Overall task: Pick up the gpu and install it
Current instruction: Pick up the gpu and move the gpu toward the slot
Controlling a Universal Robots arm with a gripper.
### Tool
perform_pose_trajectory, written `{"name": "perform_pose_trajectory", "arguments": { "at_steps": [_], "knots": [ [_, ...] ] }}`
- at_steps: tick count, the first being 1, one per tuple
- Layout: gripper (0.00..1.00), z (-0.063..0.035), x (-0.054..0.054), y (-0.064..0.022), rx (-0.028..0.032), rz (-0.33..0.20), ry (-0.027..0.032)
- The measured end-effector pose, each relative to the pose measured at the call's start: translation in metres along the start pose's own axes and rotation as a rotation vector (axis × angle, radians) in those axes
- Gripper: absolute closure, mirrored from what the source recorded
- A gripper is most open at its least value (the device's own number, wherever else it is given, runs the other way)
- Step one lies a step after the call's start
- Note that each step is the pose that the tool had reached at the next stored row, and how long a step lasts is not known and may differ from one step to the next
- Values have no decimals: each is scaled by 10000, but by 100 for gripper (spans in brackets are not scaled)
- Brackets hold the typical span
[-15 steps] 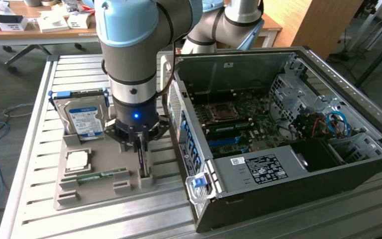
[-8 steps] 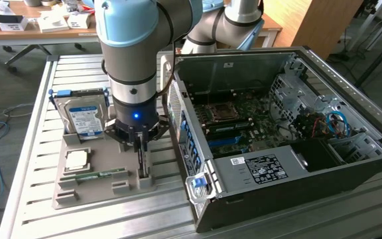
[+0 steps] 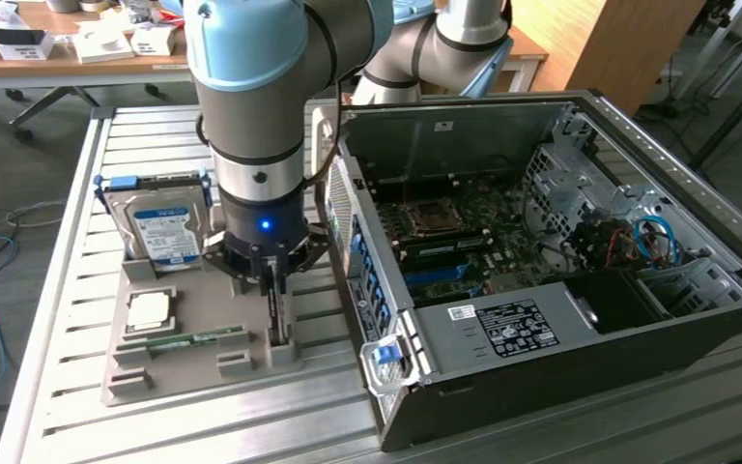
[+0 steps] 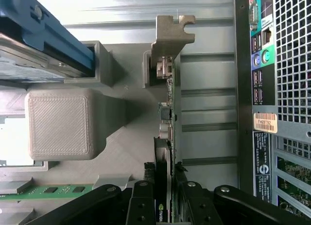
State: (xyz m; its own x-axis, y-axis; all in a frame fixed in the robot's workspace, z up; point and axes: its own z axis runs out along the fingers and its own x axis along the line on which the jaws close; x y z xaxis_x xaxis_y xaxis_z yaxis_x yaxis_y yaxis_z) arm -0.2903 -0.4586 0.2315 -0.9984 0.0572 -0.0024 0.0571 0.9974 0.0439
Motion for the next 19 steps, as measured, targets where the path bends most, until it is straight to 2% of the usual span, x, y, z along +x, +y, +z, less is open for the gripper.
{"name": "perform_pose_trajectory", "arguments": {
  "at_steps": [11, 15, 19],
  "knots": [
    [74, -14, -1, 1, -7, -136, 0],
    [74, -104, -1, 5, -3, -143, 4],
    [74, -245, -1, 11, -2, -143, 5]
  ]
}}
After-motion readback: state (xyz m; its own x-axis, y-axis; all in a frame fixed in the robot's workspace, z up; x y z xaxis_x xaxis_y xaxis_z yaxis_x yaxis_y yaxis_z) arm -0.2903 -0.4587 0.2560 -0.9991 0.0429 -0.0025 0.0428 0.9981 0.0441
